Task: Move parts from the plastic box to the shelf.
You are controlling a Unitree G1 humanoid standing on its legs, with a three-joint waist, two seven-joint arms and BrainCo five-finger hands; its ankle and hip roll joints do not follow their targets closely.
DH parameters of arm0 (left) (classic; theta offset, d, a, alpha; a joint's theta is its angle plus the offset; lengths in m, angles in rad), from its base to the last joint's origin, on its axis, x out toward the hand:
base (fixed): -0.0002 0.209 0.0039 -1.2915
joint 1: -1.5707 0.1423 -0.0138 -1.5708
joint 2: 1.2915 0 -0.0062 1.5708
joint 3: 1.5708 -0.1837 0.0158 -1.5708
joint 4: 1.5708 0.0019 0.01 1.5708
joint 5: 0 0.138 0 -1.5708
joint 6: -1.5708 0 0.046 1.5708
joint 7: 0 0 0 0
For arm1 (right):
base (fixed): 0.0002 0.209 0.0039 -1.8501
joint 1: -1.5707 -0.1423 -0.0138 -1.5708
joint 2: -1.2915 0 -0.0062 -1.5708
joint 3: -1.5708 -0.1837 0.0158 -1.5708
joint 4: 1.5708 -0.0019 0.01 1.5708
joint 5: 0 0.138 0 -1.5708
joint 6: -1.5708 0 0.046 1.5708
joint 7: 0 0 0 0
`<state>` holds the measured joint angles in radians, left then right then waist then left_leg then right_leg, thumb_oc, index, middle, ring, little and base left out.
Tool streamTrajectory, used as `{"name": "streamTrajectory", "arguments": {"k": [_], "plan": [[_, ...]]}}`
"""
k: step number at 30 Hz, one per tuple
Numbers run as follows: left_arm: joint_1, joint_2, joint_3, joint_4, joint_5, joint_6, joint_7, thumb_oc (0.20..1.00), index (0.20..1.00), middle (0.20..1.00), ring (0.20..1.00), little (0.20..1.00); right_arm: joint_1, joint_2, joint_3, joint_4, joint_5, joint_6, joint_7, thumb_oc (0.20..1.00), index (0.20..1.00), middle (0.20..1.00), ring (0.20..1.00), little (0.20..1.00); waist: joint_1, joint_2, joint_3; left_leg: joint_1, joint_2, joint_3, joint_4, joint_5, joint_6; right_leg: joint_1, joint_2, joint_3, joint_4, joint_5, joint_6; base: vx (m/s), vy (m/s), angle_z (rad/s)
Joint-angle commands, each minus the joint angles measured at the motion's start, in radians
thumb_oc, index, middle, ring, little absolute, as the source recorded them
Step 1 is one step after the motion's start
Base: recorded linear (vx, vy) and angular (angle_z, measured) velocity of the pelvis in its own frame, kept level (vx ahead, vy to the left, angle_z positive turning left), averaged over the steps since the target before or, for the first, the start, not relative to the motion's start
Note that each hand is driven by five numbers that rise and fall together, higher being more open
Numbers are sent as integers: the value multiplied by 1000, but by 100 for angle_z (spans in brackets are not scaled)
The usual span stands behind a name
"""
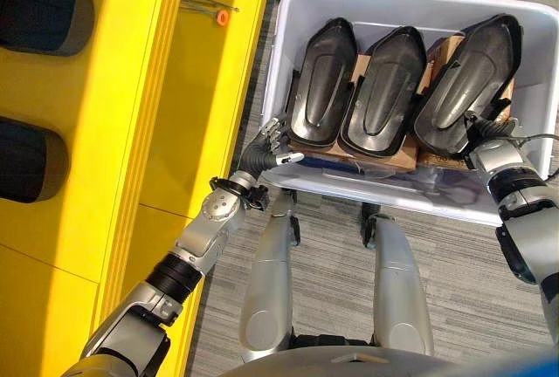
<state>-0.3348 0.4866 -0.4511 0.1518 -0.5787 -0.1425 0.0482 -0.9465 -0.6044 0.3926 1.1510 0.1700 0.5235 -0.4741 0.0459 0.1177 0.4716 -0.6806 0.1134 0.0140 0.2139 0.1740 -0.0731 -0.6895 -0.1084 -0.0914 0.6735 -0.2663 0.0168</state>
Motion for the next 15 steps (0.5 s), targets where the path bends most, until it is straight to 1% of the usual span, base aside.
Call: {"name": "streamTrajectory", "arguments": {"k": [1, 5, 7, 10, 15], "plan": [[-33, -1, 5, -25, -21, -69, -6, 1000, 1000, 1000, 1000, 1000, 73, 118, 15, 91, 42, 61, 38, 200, 200, 200, 200, 200, 28, 40, 48, 4, -99, 33, 70, -166, 56, -9, 39, -22, -13, 27, 5, 0, 0, 0], [-27, 3, 0, -26, -29, -81, -4, 1000, 1000, 1000, 1000, 1000, 71, 104, 1, 116, 33, 64, 34, 200, 200, 200, 200, 200, 30, 45, 48, -1, -103, 29, 70, -165, 57, -12, 40, -20, -13, 27, 5, 3, 7, 1], [-25, 5, -6, -21, -30, -95, -7, 1000, 1000, 1000, 1000, 1000, 74, 93, -4, 139, -1, 59, 38, 200, 200, 200, 200, 200, 32, 47, 48, -3, -106, 28, 68, -164, 58, -14, 39, -20, -15, 28, 5, 2, 22, 6], [-22, 3, -13, -18, -33, -107, -8, 1000, 1000, 1000, 1000, 1000, 80, 87, -5, 157, 11, 53, 42, 200, 200, 200, 200, 200, 33, 49, 48, -2, -106, 28, 68, -165, 60, -12, 38, -20, -17, 28, 5, 7, 15, 5], [-13, 6, -19, -29, -34, -113, -11, 1000, 1000, 1000, 1000, 1000, 95, 83, -4, 166, -13, 53, 34, 200, 200, 200, 200, 200, 32, 50, 48, 9, -107, 31, 61, -166, 62, -2, 35, -16, -26, 32, 7, 0, 0, 0]]}}
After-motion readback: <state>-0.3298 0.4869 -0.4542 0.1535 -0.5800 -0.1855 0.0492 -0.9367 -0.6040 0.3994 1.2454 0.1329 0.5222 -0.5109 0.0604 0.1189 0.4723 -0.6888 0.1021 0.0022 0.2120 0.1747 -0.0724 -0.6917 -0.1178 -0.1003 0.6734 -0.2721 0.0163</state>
